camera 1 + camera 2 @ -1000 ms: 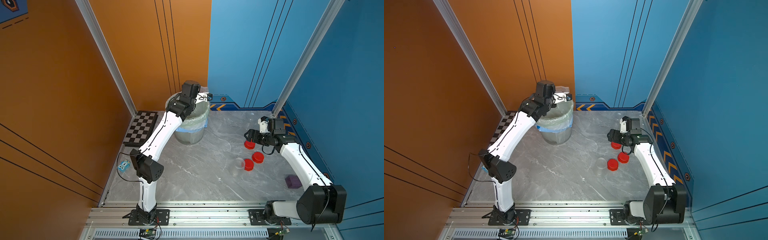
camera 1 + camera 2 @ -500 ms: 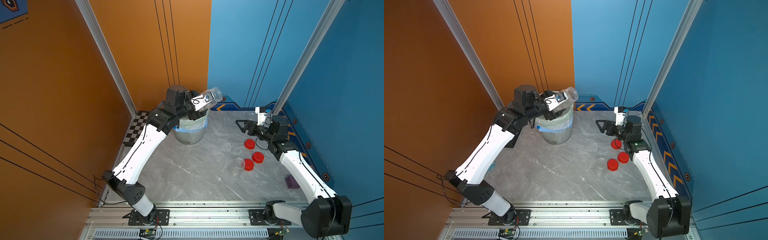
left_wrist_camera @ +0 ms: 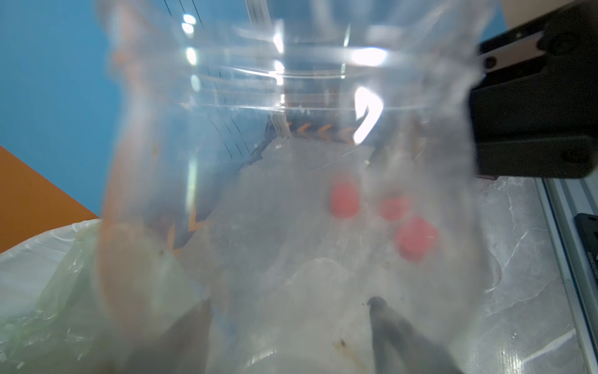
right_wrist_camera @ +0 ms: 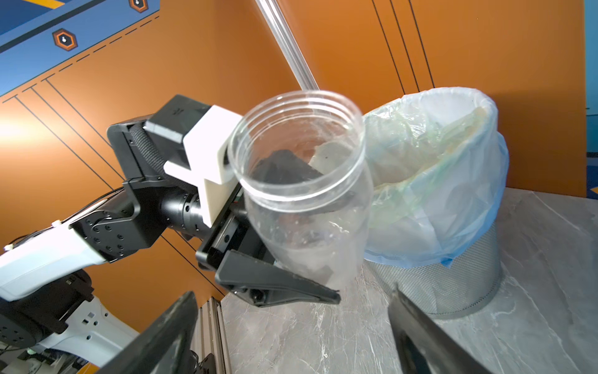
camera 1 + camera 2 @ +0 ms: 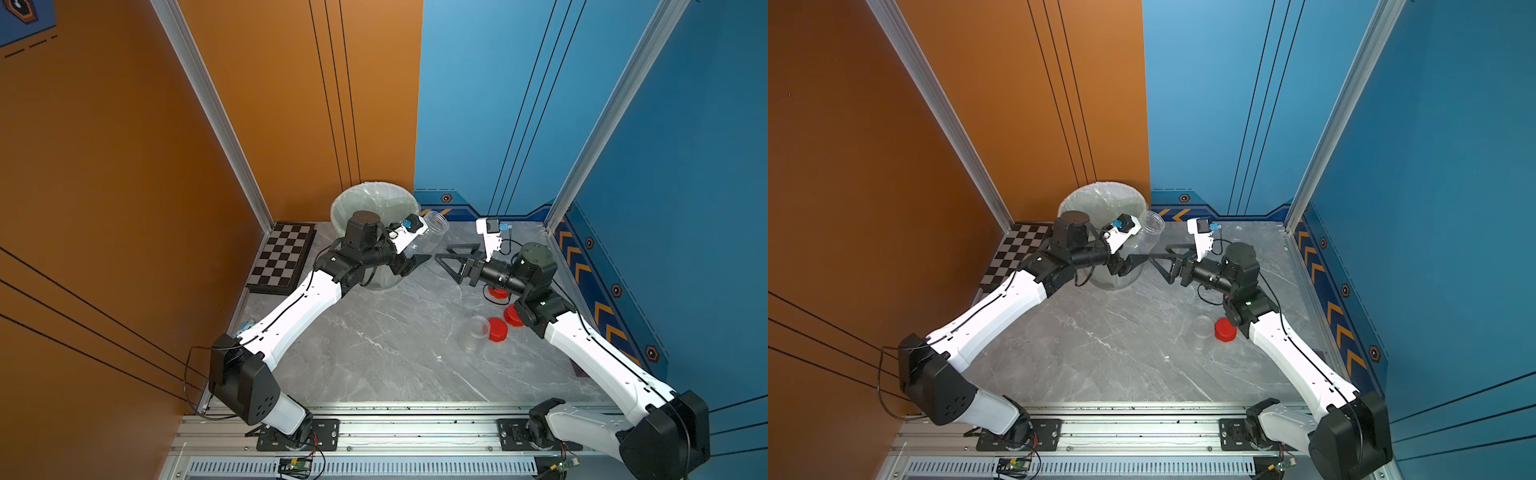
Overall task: Empty moldy peanuts from jars
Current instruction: Place the jar at the center of the board.
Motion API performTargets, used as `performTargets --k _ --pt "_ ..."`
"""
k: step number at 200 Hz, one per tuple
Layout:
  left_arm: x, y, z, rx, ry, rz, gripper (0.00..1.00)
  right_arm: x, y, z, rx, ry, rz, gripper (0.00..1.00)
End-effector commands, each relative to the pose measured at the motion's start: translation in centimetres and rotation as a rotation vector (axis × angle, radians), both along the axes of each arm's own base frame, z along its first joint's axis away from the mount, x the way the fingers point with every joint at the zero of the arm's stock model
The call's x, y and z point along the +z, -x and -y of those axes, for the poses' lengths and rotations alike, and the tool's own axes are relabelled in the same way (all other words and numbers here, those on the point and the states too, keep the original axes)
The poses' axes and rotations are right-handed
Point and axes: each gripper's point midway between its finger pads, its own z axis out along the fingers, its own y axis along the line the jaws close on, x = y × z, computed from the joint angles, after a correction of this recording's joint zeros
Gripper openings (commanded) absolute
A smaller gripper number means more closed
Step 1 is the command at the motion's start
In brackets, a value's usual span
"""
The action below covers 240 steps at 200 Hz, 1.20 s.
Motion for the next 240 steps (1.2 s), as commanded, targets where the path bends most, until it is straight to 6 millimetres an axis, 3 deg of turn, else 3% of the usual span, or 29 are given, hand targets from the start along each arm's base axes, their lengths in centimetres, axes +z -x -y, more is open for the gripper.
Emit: performTargets --k 1,28,104,137,240 --pt "4.3 1.3 -0.1 -0.048 0.134 0.051 0.32 -0.2 0.0 -0.1 -0.030 0.043 0.038 0.93" --pt "4.2 1.8 -0.2 -0.070 0.164 0.035 0.32 -0.4 -0.8 -0.2 -0.048 0.048 0.039 0.93" --pt "1.5 1.9 -0.3 -0.056 0.138 -0.012 0.32 1.1 -1.1 -1.0 -0.028 0.024 0.064 0.94" --pt "0.8 1.8 0.0 -0.065 0.129 -0.016 0.32 0.8 -1.5 -1.5 -0.018 0.027 0.062 0.94" --pt "-0.3 1.7 1.0 -0.081 0.120 -0.042 0.31 2.0 -2.5 -3.1 0.015 0.018 0.079 0.94"
